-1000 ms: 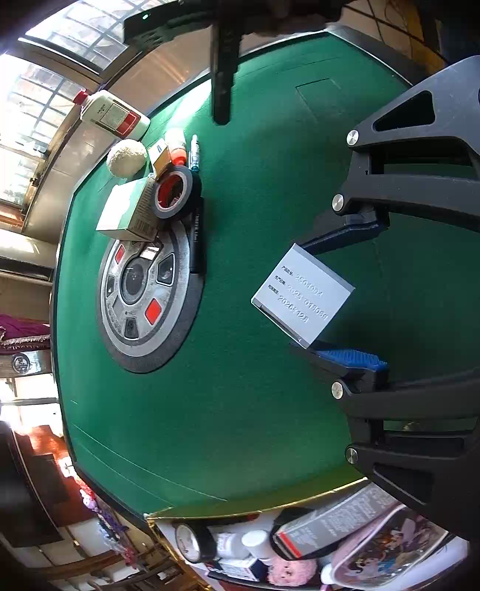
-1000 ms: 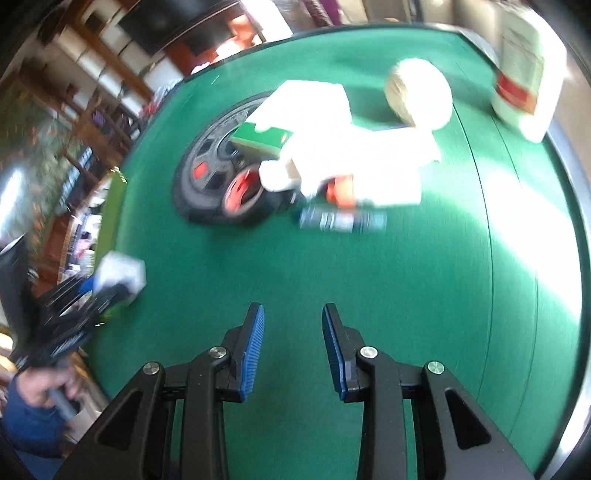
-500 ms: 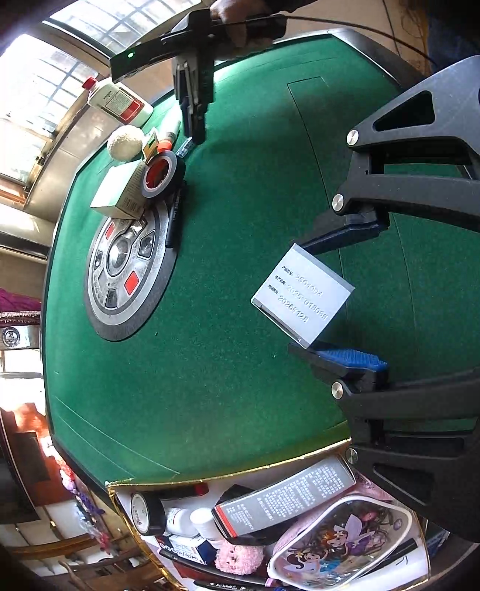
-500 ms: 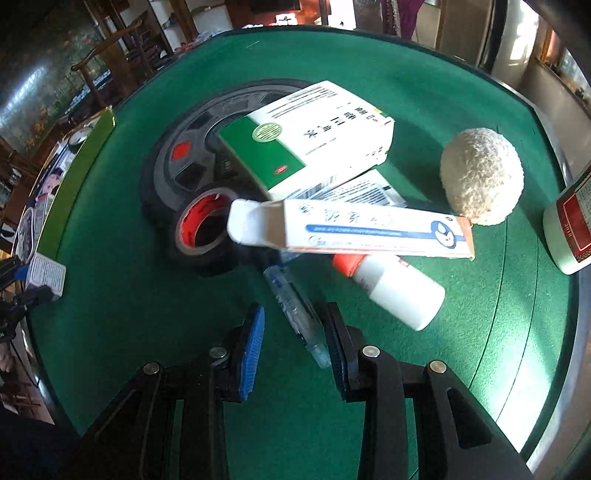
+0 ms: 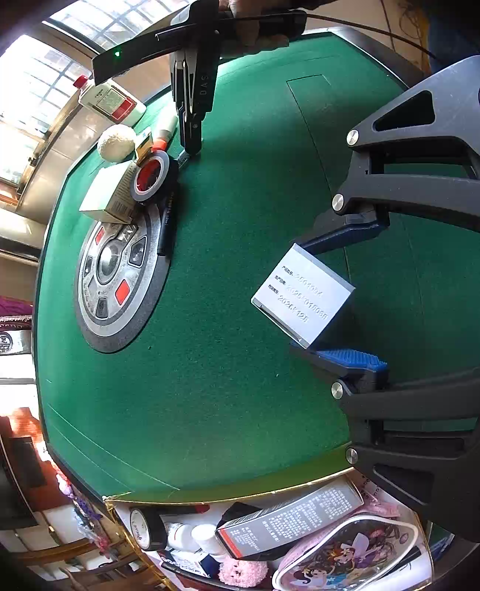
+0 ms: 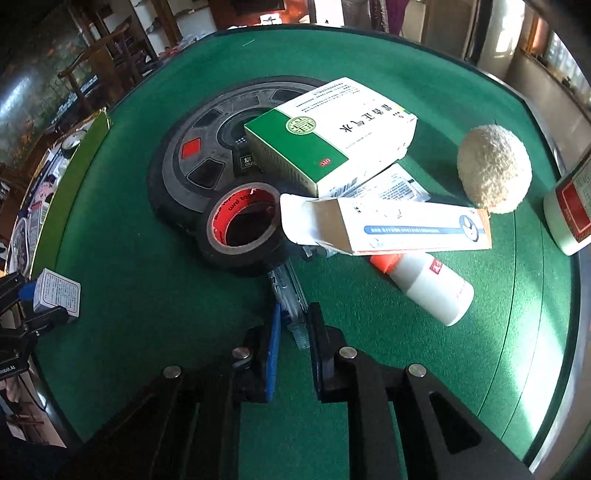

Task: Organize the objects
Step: 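Grasp a clear plastic tube on the table with the right tool, then carry the white card with the left tool while the right tool carries the clear tube to the tray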

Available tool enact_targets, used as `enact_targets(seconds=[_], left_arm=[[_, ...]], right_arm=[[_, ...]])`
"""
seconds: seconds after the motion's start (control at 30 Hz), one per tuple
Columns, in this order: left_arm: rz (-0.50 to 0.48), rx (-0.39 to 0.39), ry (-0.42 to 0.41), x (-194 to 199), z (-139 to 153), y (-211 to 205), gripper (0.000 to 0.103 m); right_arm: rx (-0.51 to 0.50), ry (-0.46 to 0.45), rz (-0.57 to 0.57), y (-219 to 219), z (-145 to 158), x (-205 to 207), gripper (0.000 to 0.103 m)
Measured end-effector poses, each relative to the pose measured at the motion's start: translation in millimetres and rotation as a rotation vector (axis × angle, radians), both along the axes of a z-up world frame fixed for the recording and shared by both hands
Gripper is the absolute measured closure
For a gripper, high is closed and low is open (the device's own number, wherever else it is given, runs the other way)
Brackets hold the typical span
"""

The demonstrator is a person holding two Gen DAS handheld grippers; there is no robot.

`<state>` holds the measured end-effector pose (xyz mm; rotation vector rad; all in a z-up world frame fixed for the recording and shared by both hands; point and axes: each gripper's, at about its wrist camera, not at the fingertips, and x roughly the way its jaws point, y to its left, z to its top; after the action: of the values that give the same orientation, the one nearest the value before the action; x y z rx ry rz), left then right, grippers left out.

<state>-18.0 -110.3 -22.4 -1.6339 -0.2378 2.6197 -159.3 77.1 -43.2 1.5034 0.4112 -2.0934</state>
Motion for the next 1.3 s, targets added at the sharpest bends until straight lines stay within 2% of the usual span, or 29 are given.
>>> enact_targets(seconds=[0.1, 0.2, 0.33, 0.47, 0.6, 0.97, 1.3], left_arm=[[0.006, 0.008, 0.009, 1.9, -1.1, -1.1, 0.056], [0.000, 0.012, 0.012, 3.7, 0.4, -1.0, 0.056], [-0.009, 0.019, 0.013, 6.5, 2.3, -1.2, 0.056], [-0.013, 0.027, 0.021, 9.5, 5.7, -1.8, 0.056], [-0.024, 0.040, 0.031, 12.9, 10.6, -2.2, 0.056], [-0.033, 0.010, 0.088, 32.8, 37.7, -14.2, 0.056], [0.021, -0.011, 0.144, 59.4, 59.2, -49.4, 0.056]], right_arm=[[0.013, -0.003, 0.000, -4.0, -0.4, 5.2, 0.091], [-0.049, -0.048, -0.059, 10.2, 2.9, 16.4, 0.092], [-0.092, -0.093, -0.079, 17.7, 4.8, 51.7, 0.092], [-0.135, -0.087, -0.072, 21.9, 17.7, 89.0, 0.092], [-0.199, -0.104, -0.110, 21.6, 24.5, 105.5, 0.092], [-0.276, -0.092, -0.067, -21.8, 45.5, 126.9, 0.092], [-0.295, -0.082, 0.005, -71.4, 62.4, 139.4, 0.092]])
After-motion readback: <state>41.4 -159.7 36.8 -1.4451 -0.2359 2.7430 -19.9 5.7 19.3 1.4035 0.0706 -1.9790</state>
